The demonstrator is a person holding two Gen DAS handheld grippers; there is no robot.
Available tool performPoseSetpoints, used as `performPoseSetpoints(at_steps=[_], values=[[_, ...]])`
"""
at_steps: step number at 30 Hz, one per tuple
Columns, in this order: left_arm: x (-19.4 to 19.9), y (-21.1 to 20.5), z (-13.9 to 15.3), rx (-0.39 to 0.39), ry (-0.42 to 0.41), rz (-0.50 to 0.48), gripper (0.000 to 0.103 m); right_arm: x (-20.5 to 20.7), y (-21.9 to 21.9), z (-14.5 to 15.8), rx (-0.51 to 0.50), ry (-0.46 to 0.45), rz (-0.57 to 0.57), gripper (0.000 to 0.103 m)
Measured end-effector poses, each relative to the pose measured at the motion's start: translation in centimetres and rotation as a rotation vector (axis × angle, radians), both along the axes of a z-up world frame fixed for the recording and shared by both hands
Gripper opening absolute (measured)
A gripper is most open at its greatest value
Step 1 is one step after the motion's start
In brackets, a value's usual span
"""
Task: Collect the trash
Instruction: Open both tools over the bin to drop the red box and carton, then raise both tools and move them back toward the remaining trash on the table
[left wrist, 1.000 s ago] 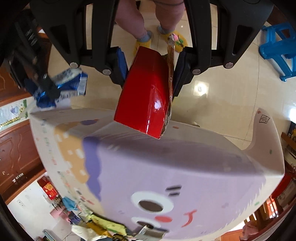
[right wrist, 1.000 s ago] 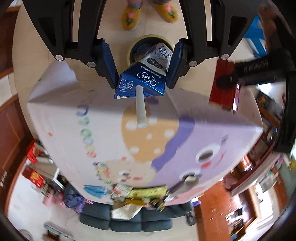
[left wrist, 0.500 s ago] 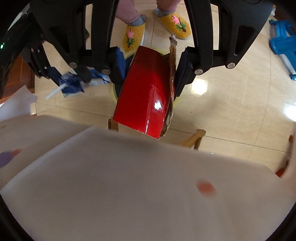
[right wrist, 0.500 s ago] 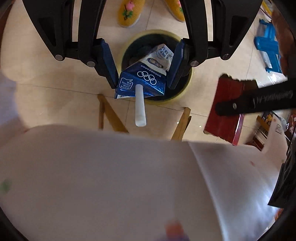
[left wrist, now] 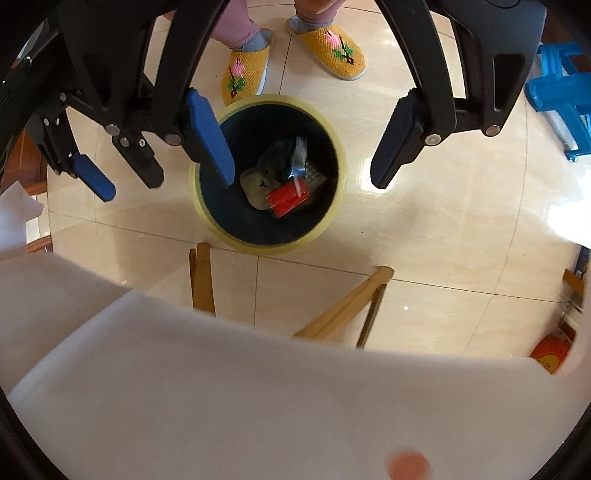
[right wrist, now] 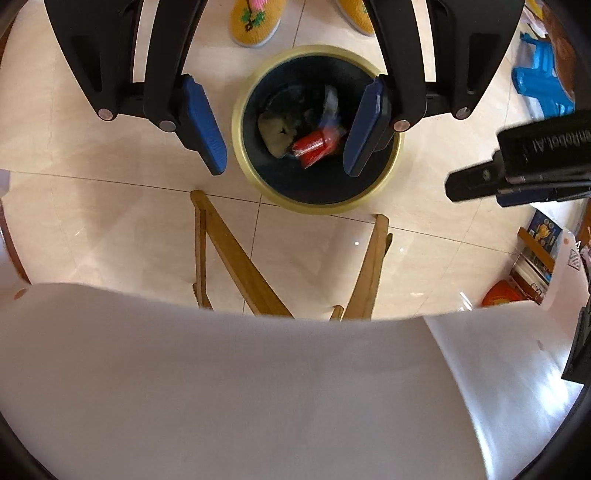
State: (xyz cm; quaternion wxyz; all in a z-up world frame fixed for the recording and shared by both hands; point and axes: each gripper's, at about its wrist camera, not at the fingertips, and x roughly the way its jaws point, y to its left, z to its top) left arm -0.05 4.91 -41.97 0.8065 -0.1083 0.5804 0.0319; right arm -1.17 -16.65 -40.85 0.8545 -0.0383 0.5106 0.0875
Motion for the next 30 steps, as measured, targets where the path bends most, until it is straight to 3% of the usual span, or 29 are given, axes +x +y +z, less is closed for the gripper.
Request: performPoseSetpoints(at_steps=[8,11,23,30], values=[[-0.9,1.6,7.4,0.019,-0.029,0.039,0.074,-1.1,1.5,6.9,0.011,-0.013,0.020,0.067],[-1.2,2.2,10.2,0.020,-0.034,0.042,0.074,-1.5,2.0,10.9,0.015,-0.031,0.031,0.067],[-2.4,3.1,27.6,0.009,-0.158,0.010,0.074,-2.4,3.1,27.8,0.015,-0.181,0.027,0.071],[-3.0,2.5,35.7,0.011,-0.217,-0.021,0.074,-3.2,3.6,36.1,-0.003,-0.242,-0.007,0.073]])
